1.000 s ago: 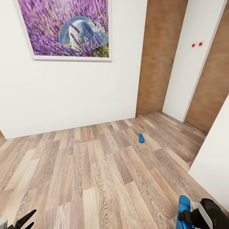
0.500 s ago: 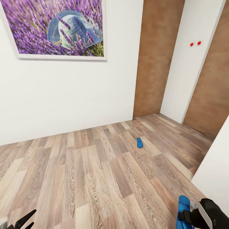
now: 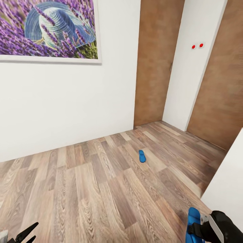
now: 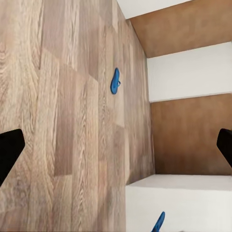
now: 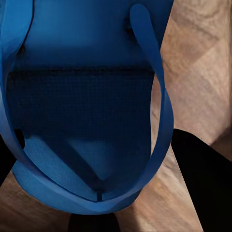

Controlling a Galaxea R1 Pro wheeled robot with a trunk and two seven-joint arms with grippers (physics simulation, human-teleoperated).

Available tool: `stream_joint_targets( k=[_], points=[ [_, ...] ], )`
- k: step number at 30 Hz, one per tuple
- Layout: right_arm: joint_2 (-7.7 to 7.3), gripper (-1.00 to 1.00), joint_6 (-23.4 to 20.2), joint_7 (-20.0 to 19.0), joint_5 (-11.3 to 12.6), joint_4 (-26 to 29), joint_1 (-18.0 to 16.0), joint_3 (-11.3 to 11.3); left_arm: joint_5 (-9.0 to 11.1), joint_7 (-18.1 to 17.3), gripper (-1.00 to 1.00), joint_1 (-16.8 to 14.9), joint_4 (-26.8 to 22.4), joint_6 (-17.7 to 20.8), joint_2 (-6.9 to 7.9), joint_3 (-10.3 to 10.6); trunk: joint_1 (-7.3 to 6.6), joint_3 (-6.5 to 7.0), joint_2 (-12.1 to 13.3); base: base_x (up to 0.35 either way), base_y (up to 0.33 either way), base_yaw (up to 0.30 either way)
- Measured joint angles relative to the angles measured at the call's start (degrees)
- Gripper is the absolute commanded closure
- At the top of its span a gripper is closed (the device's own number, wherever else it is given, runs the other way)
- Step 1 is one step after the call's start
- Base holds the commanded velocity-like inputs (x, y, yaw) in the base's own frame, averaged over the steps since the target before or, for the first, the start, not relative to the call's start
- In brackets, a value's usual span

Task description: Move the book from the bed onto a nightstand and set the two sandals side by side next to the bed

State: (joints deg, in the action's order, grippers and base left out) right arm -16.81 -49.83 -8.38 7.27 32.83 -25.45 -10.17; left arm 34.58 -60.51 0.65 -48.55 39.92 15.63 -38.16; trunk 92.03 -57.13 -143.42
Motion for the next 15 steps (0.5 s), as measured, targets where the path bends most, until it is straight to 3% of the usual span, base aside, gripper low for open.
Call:
stream_joint_targets(
  k=[15],
  points=[
    [0.44, 1.0, 0.0, 0.1, 0.0, 0.0, 0.0, 0.0, 0.0, 0.0, -1.0, 0.0, 0.0, 0.0, -0.04, 0.0, 0.0, 0.0, 0.0, 0.334, 0.0, -0.183]
  ],
)
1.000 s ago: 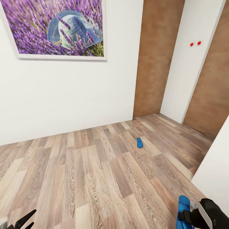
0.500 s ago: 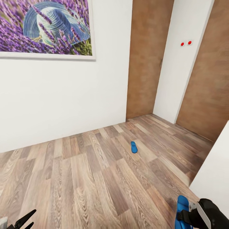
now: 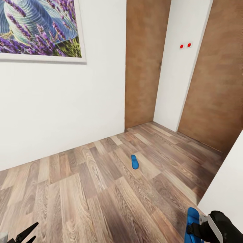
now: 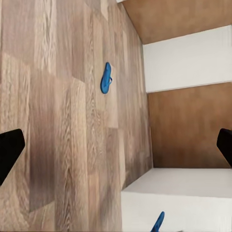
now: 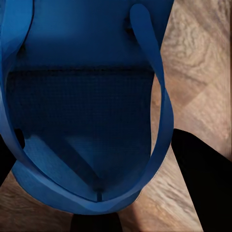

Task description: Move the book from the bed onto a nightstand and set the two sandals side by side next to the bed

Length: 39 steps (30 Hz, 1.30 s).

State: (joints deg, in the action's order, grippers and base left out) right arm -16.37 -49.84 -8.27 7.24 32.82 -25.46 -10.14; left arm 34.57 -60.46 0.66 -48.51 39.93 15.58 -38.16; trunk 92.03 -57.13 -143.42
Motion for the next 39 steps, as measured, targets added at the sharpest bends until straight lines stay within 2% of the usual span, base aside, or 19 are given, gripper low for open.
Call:
stream_joint_targets(
  k=[14, 39],
  points=[
    [0.01, 1.0, 0.0, 0.0, 0.0, 0.0, 0.0, 0.0, 0.0, 0.0, -1.0, 0.0, 0.0, 0.0, -0.04, 0.0, 0.0, 0.0, 0.0, 0.334, 0.021, -0.18],
    [0.02, 1.0, 0.0, -0.2, 0.0, 0.0, 0.0, 0.0, 0.0, 0.1, -1.0, 0.0, 0.0, 0.0, -0.04, 0.0, 0.0, 0.0, 0.0, 0.334, 0.027, -0.011]
  ],
)
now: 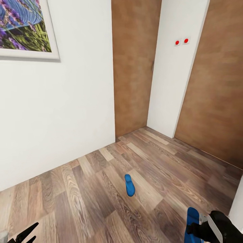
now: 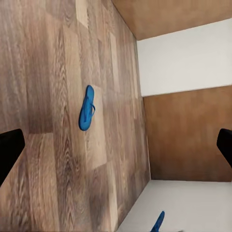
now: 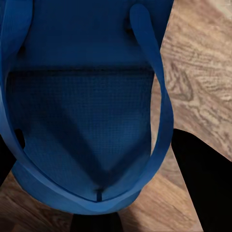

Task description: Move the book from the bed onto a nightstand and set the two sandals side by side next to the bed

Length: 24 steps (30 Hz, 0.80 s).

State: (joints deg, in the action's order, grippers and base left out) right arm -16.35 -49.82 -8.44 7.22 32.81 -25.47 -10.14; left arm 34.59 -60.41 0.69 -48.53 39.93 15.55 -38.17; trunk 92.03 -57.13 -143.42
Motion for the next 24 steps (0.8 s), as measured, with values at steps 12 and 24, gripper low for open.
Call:
stream_joint_targets(
  k=[12, 24],
  points=[
    [0.0, 1.0, 0.0, -0.2, 0.1, 0.0, 0.0, 0.0, 0.0, 0.0, -1.0, 0.0, 0.0, 0.0, 0.0, 0.0, 0.0, 0.0, 0.0, 0.334, 0.0, 0.0],
    [0.0, 1.0, 0.0, -0.2, 0.4, 0.0, 0.0, 0.0, 0.0, 0.0, -1.0, 0.0, 0.0, 0.0, 0.0, 0.0, 0.0, 0.0, 0.0, 0.334, -0.007, 0.0]
  ],
)
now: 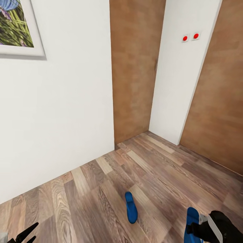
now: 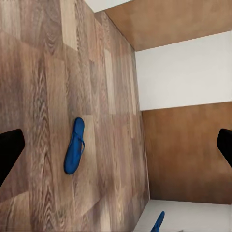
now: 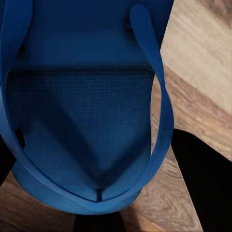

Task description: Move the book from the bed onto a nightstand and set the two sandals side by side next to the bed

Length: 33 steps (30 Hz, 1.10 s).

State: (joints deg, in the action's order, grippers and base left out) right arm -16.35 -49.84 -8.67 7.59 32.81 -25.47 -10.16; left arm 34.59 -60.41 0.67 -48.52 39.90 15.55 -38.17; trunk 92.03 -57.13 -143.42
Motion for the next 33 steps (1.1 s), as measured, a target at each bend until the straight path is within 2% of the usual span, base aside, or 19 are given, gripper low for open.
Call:
stream_joint_targets(
  k=[14, 33],
  points=[
    [0.0, 1.0, -0.1, -0.2, 0.0, 0.0, 0.0, -0.6, 0.0, -0.1, -1.0, 0.0, 0.0, -0.1, -0.11, 0.0, 0.01, 0.0, 0.0, 0.285, -0.105, 0.0],
    [0.16, 1.0, 0.0, 0.0, 0.1, -0.1, 0.0, -0.5, -0.1, 0.2, -1.0, 0.0, 0.0, -0.3, -0.21, 0.1, 0.03, 0.0, 0.0, 0.023, -0.012, 0.0]
  ],
)
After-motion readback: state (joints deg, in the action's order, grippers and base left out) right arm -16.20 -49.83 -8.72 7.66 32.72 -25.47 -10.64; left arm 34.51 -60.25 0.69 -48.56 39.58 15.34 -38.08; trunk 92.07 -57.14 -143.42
